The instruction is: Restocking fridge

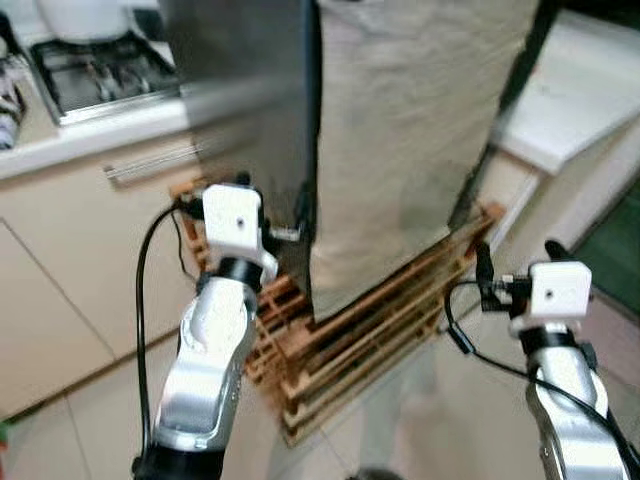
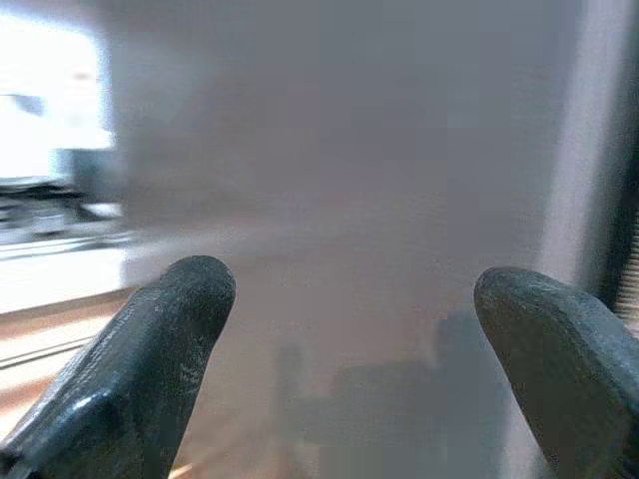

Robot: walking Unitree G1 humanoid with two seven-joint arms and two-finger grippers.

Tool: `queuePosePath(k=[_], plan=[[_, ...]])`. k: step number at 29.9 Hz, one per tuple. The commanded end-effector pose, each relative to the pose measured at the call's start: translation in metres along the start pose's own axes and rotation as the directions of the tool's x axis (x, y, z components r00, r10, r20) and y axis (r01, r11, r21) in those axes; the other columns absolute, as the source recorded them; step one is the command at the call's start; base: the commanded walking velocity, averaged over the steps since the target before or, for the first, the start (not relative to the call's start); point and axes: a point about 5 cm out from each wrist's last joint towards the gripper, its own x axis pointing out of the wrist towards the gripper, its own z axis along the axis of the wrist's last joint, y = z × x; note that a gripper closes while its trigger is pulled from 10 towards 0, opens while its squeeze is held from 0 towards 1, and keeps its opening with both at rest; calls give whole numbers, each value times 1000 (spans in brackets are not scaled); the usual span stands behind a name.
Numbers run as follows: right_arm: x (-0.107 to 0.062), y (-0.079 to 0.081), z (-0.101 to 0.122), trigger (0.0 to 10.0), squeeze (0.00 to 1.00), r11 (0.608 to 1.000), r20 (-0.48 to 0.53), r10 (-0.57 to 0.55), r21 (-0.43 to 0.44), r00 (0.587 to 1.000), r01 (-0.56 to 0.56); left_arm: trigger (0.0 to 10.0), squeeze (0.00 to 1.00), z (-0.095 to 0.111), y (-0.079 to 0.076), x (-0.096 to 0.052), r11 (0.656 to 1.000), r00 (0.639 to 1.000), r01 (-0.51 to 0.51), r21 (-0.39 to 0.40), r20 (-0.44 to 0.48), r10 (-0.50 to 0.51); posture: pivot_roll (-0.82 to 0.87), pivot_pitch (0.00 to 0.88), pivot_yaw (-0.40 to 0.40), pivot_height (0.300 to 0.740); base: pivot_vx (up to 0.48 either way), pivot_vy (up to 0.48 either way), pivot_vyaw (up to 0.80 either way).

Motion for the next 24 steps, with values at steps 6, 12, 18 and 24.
queuePosePath(k=[6,12,18,24], plan=[[-1,0,0,10000,0,1000,-3,5,-6,1000,-5,10000,0,7,-4,16,996,994,84,-40,-60,-86,-95,0,-22,711,0,0,0],[-1,-2,2,10000,0,1000,-5,5,-6,1000,-5,10000,0,17,-24,21,966,961,245,-84,-107,-254,-99,3,-16,711,0,0,0],[-4,-4,0,10000,0,1000,-18,8,-6,1000,-8,10000,0,16,-28,27,963,957,246,-111,-127,-259,-111,18,-14,711,0,0,0],[-4,-7,-2,10000,0,1000,-27,2,-12,1000,-2,10000,0,21,-29,22,950,945,271,-157,-144,-293,-112,20,-13,711,0,0,0]])
